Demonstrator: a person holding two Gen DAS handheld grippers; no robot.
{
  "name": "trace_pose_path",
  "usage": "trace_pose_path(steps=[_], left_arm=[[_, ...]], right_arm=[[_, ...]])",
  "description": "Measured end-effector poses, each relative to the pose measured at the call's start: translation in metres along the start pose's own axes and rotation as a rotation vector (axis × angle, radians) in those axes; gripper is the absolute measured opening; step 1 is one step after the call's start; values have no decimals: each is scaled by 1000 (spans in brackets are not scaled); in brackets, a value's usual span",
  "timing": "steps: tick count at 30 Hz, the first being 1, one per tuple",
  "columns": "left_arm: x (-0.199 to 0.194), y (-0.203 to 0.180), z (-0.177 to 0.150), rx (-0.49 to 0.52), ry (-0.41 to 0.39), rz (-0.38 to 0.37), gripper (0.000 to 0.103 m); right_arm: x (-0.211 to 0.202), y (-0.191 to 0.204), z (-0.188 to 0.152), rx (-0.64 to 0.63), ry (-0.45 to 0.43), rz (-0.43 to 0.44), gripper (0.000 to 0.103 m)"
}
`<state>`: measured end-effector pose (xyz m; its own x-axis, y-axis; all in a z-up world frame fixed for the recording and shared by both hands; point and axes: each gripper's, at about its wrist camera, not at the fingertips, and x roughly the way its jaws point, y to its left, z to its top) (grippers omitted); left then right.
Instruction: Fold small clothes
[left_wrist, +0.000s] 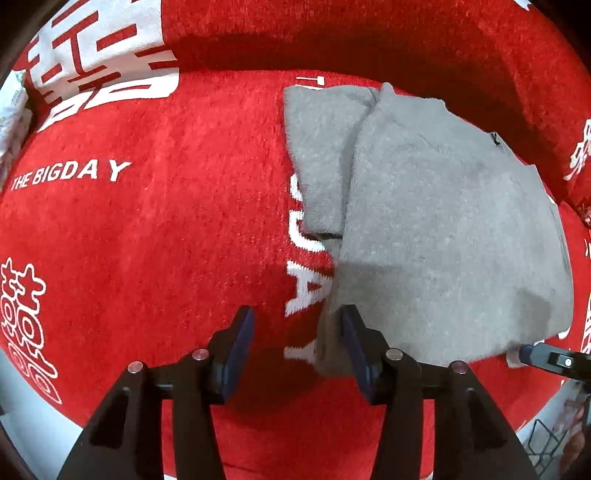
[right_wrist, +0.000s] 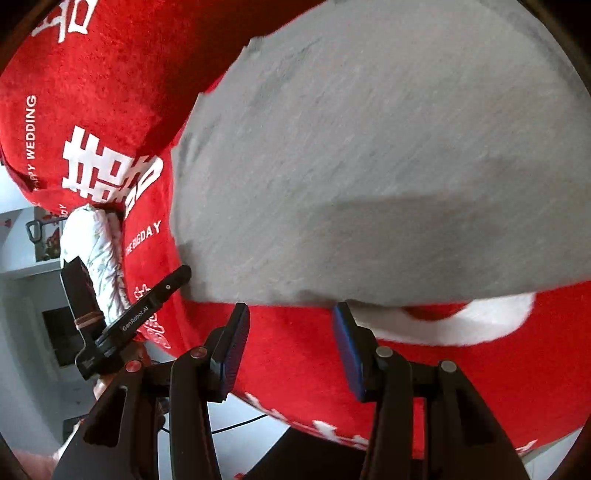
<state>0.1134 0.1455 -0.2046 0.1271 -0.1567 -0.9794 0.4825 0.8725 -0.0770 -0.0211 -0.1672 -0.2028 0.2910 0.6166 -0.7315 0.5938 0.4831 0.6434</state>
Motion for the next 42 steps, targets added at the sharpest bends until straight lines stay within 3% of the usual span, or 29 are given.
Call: trace_pose_path(steps=[9,16,18,19,20,30,34,37,42], left_arm=[[-9,21,-4,-23,23,54,51],[-7,39,4,-98,35,60,51],[-8,40,6,-106,27,62,75],[-9,40,6,-110,16,71,98],[-12,40,7,-112,-4,84,102],[-8,53,22,-184,7,22,102],[-1,55,26,-175,39,24,102],[4,56,29,-178,49,26,102],[8,54,31,-159,53,25,102]], right_arm=[[37,24,-5,73,49,119,52],[88,46,-2,193,93,302,54],[100,49,-2,232,101,338,54],[104,51,-3,244,98,350,54],[105,52,-3,251,95,355,55],[118,34,-13,488,12,505,59],[109,32,-21,452,16,465,59],[96,31,-25,366,5,346,59],[86,21,-20,380,-78,368,59]])
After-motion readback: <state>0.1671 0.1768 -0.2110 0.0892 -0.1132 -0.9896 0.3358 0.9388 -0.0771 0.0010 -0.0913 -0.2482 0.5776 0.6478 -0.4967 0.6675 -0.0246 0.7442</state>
